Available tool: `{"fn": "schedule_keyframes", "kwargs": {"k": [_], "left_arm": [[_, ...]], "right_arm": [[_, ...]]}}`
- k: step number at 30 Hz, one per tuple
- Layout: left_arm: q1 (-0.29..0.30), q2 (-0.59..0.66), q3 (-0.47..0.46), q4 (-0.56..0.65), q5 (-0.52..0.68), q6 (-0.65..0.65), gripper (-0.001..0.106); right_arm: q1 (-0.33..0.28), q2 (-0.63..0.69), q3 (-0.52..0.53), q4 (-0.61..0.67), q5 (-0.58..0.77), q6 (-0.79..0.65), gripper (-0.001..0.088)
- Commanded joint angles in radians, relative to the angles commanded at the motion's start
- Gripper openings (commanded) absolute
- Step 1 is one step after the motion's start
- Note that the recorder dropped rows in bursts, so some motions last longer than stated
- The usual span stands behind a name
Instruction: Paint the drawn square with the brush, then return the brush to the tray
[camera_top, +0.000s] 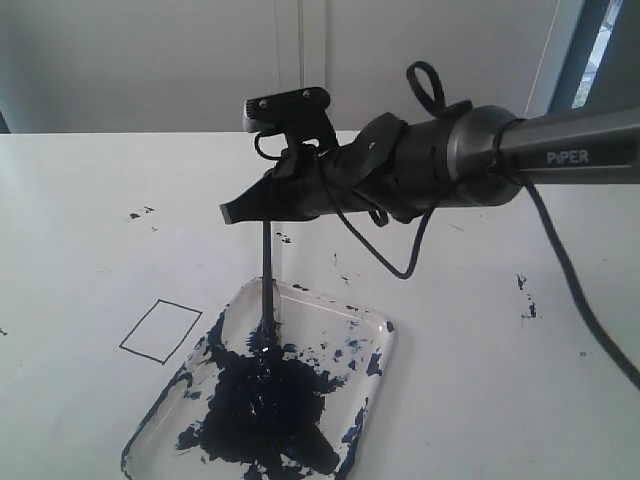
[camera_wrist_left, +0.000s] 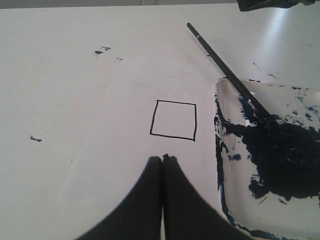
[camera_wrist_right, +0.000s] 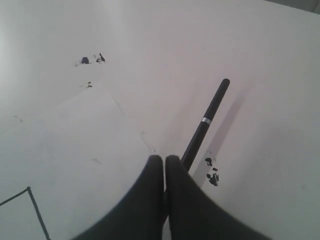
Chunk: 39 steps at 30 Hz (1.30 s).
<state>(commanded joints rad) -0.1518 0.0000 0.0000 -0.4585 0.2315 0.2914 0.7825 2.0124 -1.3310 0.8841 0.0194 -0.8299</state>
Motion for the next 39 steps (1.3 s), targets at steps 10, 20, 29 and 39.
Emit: {"fn": "schedule_keyframes", "kwargs": {"k": [10,20,29,39], "left_arm": [[0.0,0.0,0.0,0.0,0.0,0.0,0.0],[0.0,0.0,0.0,0.0,0.0,0.0,0.0],[0.0,0.0,0.0,0.0,0.0,0.0,0.0],[0.0,0.0,0.0,0.0,0.0,0.0,0.0]], "right_arm": [[0.009,0.084,-0.06,0.007,0.0,0.051,0.0714],[0.009,0.179,-0.104,0.007,-0.029,0.098,0.0672],[0.009,0.223,-0.106,0.009,-0.074,0.128,0.0594],[0.009,0.245,-0.116,0.023,-0.075,0.131,0.0241]]}}
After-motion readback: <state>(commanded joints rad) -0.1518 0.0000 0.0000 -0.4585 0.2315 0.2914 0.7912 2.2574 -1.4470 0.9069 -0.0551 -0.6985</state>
